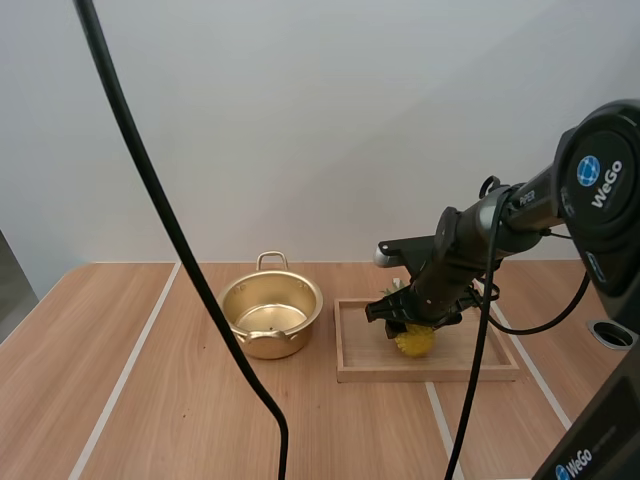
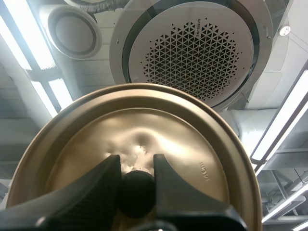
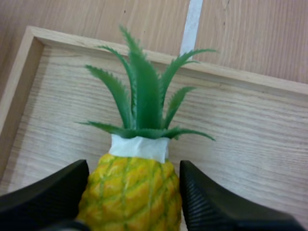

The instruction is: Open the pot, put the pineapple inside, and close it

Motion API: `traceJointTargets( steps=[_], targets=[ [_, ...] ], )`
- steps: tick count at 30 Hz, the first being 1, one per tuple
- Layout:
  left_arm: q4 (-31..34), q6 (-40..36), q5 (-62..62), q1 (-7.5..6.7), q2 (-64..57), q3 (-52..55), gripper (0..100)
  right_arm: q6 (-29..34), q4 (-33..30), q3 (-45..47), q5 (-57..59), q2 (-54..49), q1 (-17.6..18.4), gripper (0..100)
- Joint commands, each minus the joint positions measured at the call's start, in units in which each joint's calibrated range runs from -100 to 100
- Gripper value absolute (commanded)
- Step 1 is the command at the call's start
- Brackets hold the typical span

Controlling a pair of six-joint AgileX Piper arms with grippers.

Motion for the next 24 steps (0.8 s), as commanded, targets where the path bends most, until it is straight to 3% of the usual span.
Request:
traceJointTargets(
  steps=[1, 10, 20, 24],
  targets=[
    [0.7, -0.2, -0.1, -0.09, -0.4, -0.3, 0, 0.2, 0.1, -1.6, 0.7, -2.3, -0.2, 0],
    [2.0, -0.2, -0.1, -0.09, -0.4, -0.3, 0, -1.9, 3.6, -11.1, -1.2, -13.8, -0.2, 0],
    [2.8, -0.2, -0.1, -0.09, -0.4, -0.3, 0, -3.2, 3.9, -24.1, -11.4, -27.1, -0.2, 0],
    [2.8, -0.2, -0.1, -0.09, -0.4, -0.3, 0, -3.7, 10.8, -28.3, -12.9, -31.4, -0.2, 0]
  ],
)
